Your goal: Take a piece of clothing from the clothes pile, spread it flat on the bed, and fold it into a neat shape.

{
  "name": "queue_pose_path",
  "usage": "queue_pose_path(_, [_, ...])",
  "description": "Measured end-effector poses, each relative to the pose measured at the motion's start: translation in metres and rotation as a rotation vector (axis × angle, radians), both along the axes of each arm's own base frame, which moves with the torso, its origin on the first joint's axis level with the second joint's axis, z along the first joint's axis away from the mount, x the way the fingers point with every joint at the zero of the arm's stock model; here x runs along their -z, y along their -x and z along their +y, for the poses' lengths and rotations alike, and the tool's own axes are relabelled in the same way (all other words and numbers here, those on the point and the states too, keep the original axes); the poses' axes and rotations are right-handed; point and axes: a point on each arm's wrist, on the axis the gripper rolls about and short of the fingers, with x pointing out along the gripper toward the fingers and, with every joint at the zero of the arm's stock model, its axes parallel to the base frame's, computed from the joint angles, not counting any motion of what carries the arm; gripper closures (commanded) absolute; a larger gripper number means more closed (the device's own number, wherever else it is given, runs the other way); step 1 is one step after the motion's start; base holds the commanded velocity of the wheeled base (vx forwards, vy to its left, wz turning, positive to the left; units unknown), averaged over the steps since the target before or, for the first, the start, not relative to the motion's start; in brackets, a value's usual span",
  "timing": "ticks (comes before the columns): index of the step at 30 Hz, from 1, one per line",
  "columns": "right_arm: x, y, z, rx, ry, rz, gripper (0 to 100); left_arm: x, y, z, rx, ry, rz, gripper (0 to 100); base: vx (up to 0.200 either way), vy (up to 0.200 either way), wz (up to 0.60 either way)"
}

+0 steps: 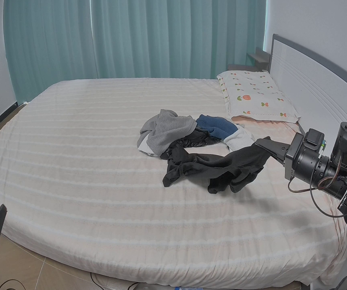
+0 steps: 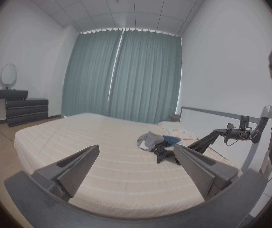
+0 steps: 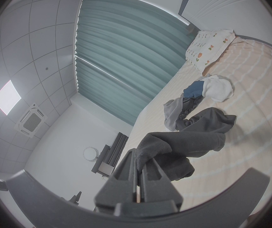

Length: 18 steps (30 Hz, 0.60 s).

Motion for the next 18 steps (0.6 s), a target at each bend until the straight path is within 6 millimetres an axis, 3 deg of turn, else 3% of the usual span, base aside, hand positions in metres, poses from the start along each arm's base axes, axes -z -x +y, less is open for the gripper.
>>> queue_pose_path(10, [-0.003,0.003,0.0,0.018,0.007,-0.019,100,-0.01,-0.089,-0.008,0.098,-0.022,0.301,0,0.0,0.0,0.0])
queue_pose_path(18, [-0.007,0.006,0.0,0.023,0.006,-0.038,100,0.011,-0.169,-0.032,0.187,-0.048,0.402,0,0.0,0.0,0.0])
